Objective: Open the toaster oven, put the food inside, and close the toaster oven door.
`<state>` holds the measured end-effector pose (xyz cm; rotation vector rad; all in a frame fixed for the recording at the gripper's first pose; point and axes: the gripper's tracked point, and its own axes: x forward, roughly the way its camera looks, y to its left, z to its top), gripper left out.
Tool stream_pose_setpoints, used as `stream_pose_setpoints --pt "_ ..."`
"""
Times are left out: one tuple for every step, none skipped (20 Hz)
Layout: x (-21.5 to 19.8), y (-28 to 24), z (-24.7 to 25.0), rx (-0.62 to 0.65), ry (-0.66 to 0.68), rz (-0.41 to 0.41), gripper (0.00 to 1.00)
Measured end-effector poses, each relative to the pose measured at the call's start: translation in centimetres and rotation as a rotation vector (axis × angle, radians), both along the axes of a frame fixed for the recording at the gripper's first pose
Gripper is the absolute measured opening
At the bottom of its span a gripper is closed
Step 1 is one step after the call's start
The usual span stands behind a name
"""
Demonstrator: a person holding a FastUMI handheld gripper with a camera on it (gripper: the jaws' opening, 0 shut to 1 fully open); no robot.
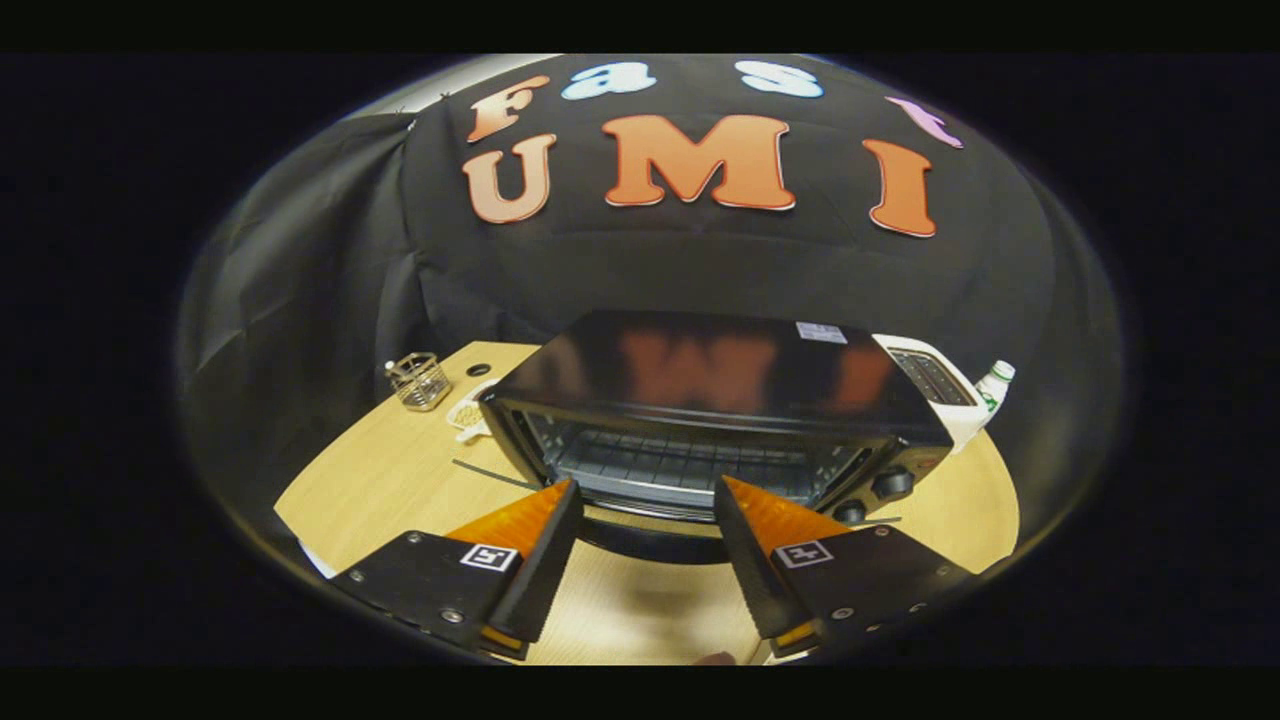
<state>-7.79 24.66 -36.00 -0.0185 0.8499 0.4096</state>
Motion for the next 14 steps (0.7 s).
stream_pose_setpoints --pt "-1.0 0.0 -0.5 0.001 0.024 0.015 0.78" --pt "-2.2 -0.1 -0.9 0.005 0.054 0.024 0.78" --pt "-3.3 -0.2 -1.5 0.008 0.092 0.030 0.78" --pt "-4.6 -0.2 -2.3 0.006 0.132 0.035 0.78" --pt "-5.8 -0.3 -3.2 -0.002 0.176 0.044 0.78" --pt "-6.9 -0.3 -3.9 -0.014 0.213 0.058 0.78" --pt "-7.8 -0.5 -4.7 -0.031 0.244 0.069 0.78" --pt "-8.5 -0.5 -5.5 -0.045 0.270 0.076 0.78" --pt "-9.1 -0.6 -6.2 -0.056 0.297 0.080 0.78" --pt "-9.7 -0.6 -6.9 -0.064 0.323 0.079 0.78" --pt "-10.0 -0.7 -7.5 -0.070 0.346 0.075 0.78" --pt "-10.4 -0.8 -8.4 -0.073 0.374 0.069 0.78" --pt "-11.1 -0.8 -8.9 -0.076 0.419 0.062 0.78" --pt "-10.0 -0.4 -8.8 -0.055 0.374 0.044 0.78"
